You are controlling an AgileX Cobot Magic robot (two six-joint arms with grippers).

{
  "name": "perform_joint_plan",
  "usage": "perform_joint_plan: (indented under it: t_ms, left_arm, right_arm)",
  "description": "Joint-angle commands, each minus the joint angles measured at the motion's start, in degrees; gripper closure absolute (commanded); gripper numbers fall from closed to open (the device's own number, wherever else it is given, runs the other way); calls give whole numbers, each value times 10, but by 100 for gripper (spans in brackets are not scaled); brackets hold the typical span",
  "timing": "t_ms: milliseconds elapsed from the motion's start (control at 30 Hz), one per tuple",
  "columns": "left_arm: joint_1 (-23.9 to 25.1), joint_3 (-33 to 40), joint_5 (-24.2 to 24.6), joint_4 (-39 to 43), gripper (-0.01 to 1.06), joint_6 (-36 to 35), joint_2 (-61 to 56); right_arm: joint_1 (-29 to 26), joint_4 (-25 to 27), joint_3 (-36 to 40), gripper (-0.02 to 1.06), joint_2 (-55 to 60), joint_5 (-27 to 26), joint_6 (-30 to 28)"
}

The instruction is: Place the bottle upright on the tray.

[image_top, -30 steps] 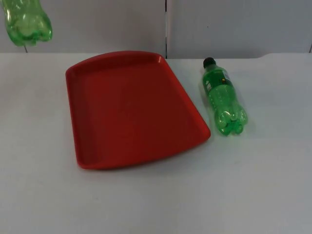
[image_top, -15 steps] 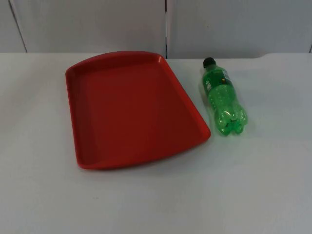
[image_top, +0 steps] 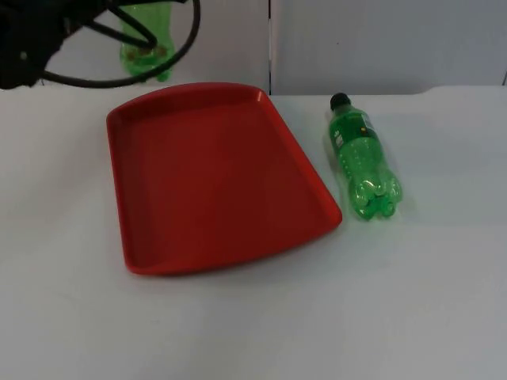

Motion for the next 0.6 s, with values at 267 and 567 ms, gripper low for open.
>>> perform_joint_plan:
  t_ms: [267, 567]
  left_arm:
    - [-1, -115, -33, -41, 105, 1, 125]
    - [5, -175, -42, -57, 105, -13, 205]
  right_arm:
    - [-3, -1, 1, -1, -2, -4, 2]
    - [-3, -1, 1, -1, -2, -4, 2]
